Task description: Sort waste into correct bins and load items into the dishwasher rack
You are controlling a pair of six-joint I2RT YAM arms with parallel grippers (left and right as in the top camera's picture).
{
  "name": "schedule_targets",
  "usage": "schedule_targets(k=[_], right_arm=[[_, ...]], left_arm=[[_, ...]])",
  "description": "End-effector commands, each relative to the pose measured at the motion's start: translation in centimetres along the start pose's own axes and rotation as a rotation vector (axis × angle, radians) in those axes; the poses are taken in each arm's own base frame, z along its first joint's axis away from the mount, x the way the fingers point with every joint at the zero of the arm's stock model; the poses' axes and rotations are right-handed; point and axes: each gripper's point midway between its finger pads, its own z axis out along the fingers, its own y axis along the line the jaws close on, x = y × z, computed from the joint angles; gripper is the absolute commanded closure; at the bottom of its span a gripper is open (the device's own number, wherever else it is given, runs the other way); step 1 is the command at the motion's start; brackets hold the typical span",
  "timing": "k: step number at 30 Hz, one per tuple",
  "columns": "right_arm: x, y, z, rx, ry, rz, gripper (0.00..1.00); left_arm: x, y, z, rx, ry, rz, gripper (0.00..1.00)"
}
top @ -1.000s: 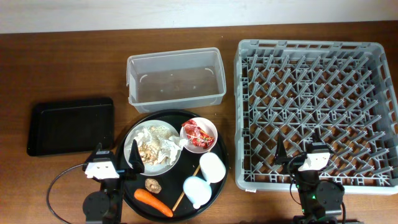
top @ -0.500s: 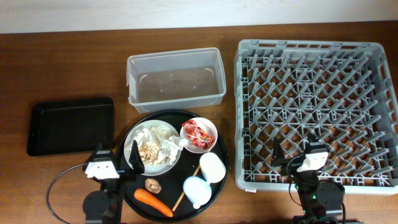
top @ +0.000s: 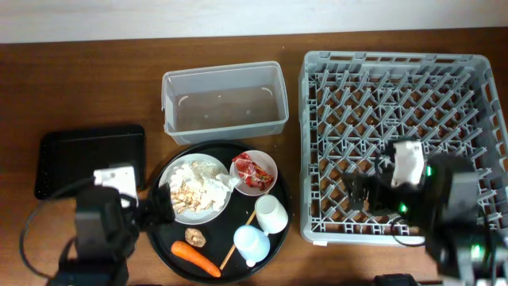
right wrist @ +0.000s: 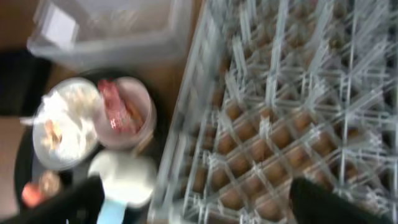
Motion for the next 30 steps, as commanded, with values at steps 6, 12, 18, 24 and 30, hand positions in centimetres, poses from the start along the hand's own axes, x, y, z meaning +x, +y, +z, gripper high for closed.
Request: schedule_targets(k=[6,12,18,24,30], right_arm=[[0.3,-2.9,2.2,0.153,0.231,0.097,0.02],[0.4,-3.0,2.1,0.157,0.235,0.097,0.01],[0.6,-3.0,2.1,0.158,0.241,0.099,0.02],[0.5,-3.3,2.1,0.173,0.24,0.096,0.02],[0.5,-3.3,2.1,0.172,0.24,0.097,0.02]], left_arm=[[-1.2,-2.8,4.8,0.142,0.146,-0.002,0.01],[4.7,-1.9,15.7,0.094,0.491,-0.034,0.01],[6.5,-1.6,17.5,0.085,0.559,-0.04,0.74],[6.4,-1.6,17.6,0.085,0.554,-0.039,0.99],[1.6,-2.3,14.5,0.092,0.497,-0.034,1.0]])
